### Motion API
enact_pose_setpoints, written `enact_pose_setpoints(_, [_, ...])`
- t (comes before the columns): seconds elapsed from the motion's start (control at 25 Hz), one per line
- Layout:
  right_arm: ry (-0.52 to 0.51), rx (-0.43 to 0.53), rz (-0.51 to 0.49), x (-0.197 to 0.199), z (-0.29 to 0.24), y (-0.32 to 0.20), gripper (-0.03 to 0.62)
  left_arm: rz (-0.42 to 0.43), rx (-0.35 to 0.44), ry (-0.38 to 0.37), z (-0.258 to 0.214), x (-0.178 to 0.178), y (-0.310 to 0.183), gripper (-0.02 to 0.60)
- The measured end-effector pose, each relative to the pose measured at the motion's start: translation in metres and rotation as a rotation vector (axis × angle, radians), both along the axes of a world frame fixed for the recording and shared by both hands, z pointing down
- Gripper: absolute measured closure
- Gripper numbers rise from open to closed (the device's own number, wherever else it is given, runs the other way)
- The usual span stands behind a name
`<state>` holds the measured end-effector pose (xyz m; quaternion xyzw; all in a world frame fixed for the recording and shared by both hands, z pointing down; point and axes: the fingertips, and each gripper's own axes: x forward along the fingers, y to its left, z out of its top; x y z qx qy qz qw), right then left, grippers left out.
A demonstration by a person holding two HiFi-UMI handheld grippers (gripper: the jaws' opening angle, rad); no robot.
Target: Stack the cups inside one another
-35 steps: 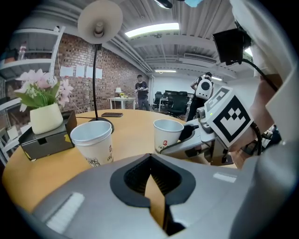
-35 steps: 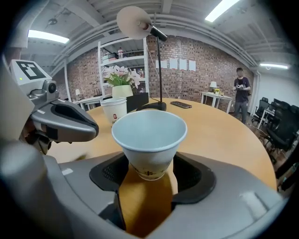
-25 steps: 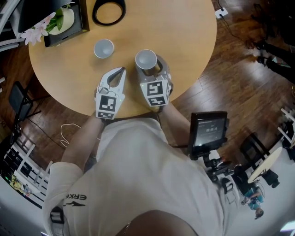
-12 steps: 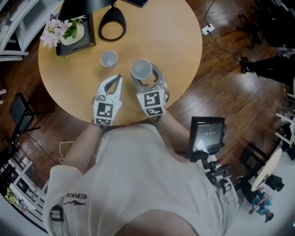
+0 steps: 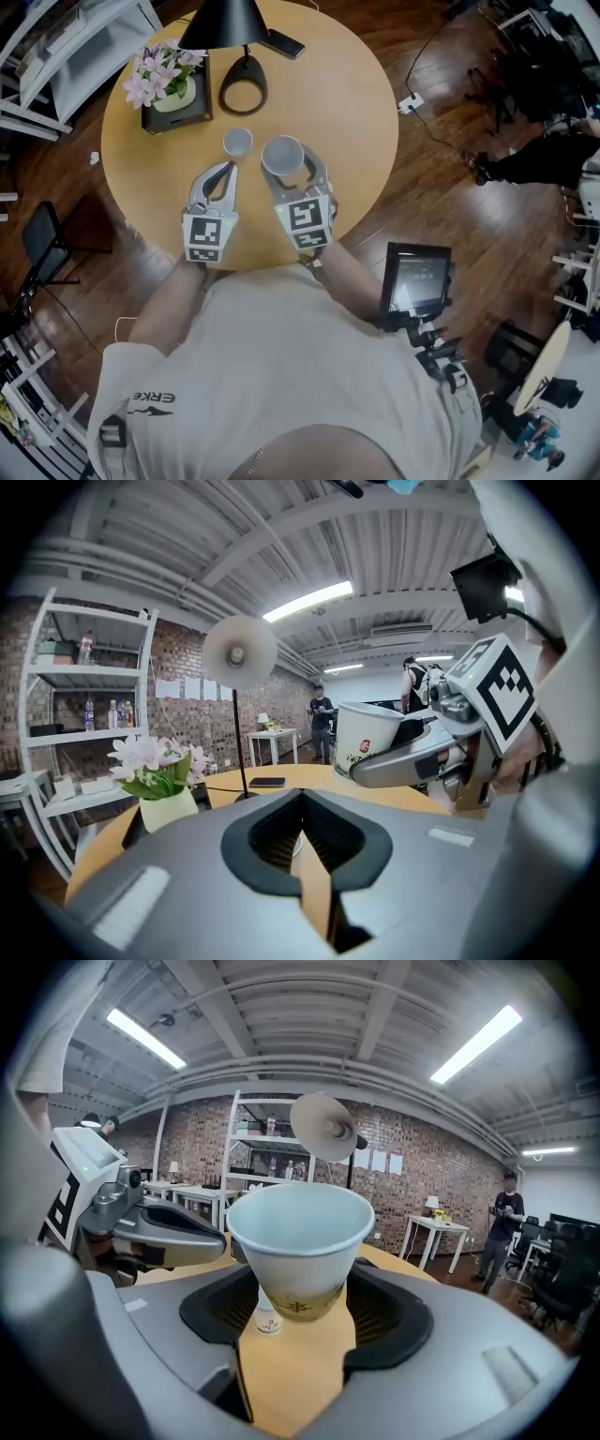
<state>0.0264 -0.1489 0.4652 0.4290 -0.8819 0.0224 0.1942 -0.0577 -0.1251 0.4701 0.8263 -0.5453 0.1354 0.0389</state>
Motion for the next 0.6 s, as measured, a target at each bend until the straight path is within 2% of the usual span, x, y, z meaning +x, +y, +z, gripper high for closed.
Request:
enact_pose_setpoints(0.36, [-0.007,0.063,-0.067,-0.047,-0.036,0.002,0.287,-0.074,0.072,-0.002,-0.031,-0.049,0.013,0.580])
enact_pose_setpoints(0.6, [0.011,0.078,-0.116,-0.080,-0.043,0.006,0.287,-0.121,0.087,0.009,-0.036,-0.080,0.024,0.580])
